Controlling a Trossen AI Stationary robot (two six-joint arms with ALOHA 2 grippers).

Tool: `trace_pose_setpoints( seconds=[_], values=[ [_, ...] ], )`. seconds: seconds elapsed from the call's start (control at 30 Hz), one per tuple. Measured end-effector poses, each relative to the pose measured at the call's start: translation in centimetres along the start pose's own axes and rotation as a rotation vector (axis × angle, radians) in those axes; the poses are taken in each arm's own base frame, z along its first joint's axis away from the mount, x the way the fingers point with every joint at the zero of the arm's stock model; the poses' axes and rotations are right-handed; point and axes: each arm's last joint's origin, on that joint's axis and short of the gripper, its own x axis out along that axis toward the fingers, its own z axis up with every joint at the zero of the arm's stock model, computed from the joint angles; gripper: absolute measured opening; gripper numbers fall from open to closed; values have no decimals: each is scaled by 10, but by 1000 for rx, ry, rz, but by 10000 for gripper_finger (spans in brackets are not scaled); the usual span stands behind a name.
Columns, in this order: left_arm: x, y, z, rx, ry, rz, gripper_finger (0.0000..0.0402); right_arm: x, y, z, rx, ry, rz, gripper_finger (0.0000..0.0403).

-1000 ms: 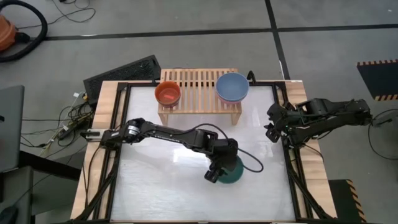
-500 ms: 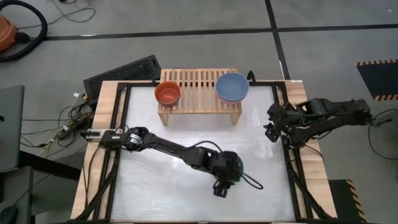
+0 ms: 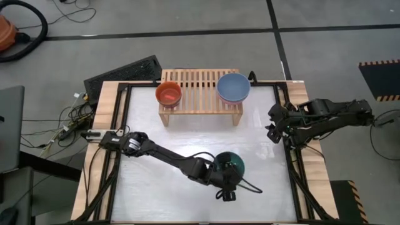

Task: Place and stack bowls onto a shelf
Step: Stack the dark green bowl on top of the light blue bowl on the shelf

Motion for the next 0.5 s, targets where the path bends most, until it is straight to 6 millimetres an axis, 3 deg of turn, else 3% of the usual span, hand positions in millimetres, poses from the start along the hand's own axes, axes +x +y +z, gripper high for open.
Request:
trace_pose_setpoints(
  seconds=[0.5],
  values=[
    [4,-21,-20,-14,20,39,172,0,0,0,1,0,0,234]
  ],
)
